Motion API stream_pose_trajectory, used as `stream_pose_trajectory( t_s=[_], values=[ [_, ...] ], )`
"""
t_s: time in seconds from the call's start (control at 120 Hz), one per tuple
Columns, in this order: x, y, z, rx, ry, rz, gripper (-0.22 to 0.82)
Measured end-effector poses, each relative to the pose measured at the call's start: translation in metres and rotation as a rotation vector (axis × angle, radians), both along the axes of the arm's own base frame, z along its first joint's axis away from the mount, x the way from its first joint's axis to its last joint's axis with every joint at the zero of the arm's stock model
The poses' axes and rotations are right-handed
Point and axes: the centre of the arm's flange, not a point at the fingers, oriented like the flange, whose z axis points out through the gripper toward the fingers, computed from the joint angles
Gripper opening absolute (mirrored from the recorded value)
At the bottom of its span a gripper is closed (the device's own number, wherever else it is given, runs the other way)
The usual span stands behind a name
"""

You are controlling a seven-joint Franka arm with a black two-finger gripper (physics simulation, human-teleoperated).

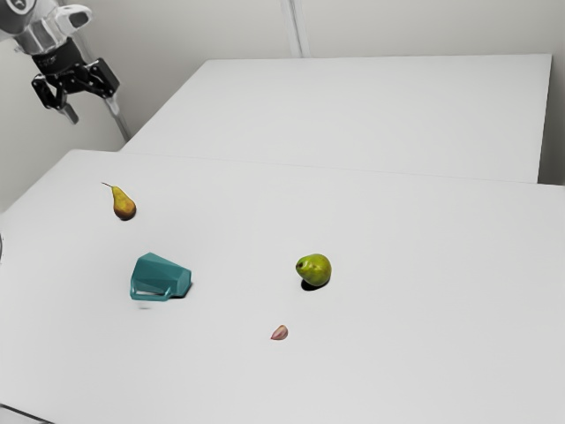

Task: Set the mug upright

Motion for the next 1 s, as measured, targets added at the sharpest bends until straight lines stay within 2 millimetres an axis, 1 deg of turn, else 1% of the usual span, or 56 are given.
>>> stream_pose_trajectory(
  t_s=[0.075,0.133,0.175,0.2,0.217,0.258,0.317,0.35,0.392,0.467,0.508,0.558,0.6,0.667,0.758,0.8,0.875,0.942,1.0],
  values=[
    [-0.013,-0.001,0.005,0.003,0.016,-0.013,0.59],
    [-0.016,-0.003,0.003,0.006,0.031,-0.023,0.59],
    [-0.014,-0.008,-0.003,0.007,0.047,-0.034,0.59],
    [-0.012,-0.011,-0.011,0.004,0.062,-0.041,0.59],
    [-0.011,-0.012,-0.019,0.001,0.074,-0.045,0.59],
    [-0.008,-0.013,-0.048,-0.014,0.110,-0.048,0.59],
    [-0.011,-0.003,-0.086,-0.063,0.146,-0.028,0.59],
    [-0.015,0.009,-0.105,-0.105,0.152,-0.004,0.59],
    [-0.022,0.028,-0.127,-0.176,0.145,0.038,0.59],
    [-0.038,0.063,-0.159,-0.304,0.109,0.118,0.59],
    [-0.046,0.078,-0.176,-0.370,0.089,0.152,0.59],
    [-0.052,0.091,-0.203,-0.443,0.073,0.184,0.59],
    [-0.053,0.099,-0.225,-0.495,0.057,0.202,0.59],
    [-0.051,0.108,-0.266,-0.566,0.040,0.220,0.59],
    [-0.050,0.115,-0.311,-0.639,0.011,0.225,0.59],
    [-0.051,0.116,-0.326,-0.664,-0.008,0.220,0.59],
    [-0.056,0.115,-0.341,-0.701,-0.048,0.195,0.59],
    [-0.069,0.109,-0.343,-0.729,-0.096,0.166,0.59],
    [-0.076,0.103,-0.345,-0.743,-0.140,0.141,0.59]
  ],
)
